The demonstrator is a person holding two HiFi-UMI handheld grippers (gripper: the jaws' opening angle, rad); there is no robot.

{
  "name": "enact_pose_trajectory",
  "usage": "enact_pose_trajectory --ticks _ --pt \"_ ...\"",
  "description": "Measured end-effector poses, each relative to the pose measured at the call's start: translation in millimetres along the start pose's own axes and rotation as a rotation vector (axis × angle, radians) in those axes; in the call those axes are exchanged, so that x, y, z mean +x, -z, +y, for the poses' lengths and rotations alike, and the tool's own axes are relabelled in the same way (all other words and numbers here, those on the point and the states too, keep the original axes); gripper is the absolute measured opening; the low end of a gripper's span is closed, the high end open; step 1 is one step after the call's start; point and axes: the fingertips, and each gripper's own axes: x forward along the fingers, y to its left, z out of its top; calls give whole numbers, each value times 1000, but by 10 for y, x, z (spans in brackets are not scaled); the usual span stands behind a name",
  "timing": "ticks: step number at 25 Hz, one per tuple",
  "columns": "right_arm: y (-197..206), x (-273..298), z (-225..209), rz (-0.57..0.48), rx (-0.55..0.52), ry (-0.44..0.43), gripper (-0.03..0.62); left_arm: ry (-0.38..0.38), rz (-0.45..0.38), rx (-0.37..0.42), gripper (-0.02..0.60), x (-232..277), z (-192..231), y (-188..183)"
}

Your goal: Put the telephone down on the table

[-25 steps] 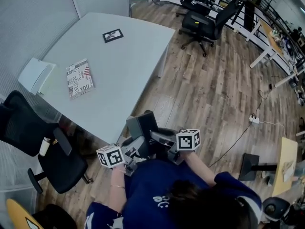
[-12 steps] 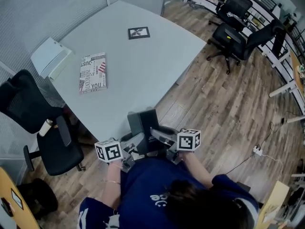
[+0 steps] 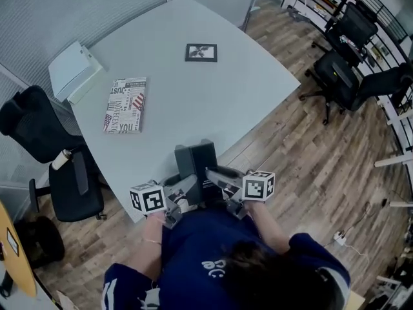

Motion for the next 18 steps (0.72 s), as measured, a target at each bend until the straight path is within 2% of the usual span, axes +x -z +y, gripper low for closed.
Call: enact_pose_trajectory --ticks 5,8,18 --pt "-483 -83 -191 51 -32 -25 209 -17 -62 -8 172 408 -56 -277" --pt "-798 -125 -262 78 -63 -34 209 -30 -90 -37 172 631 -108 -461" --pt "-1252 -35 -97 87 -86 -67 207 -58 -153 -55 172 681 -275 -904"
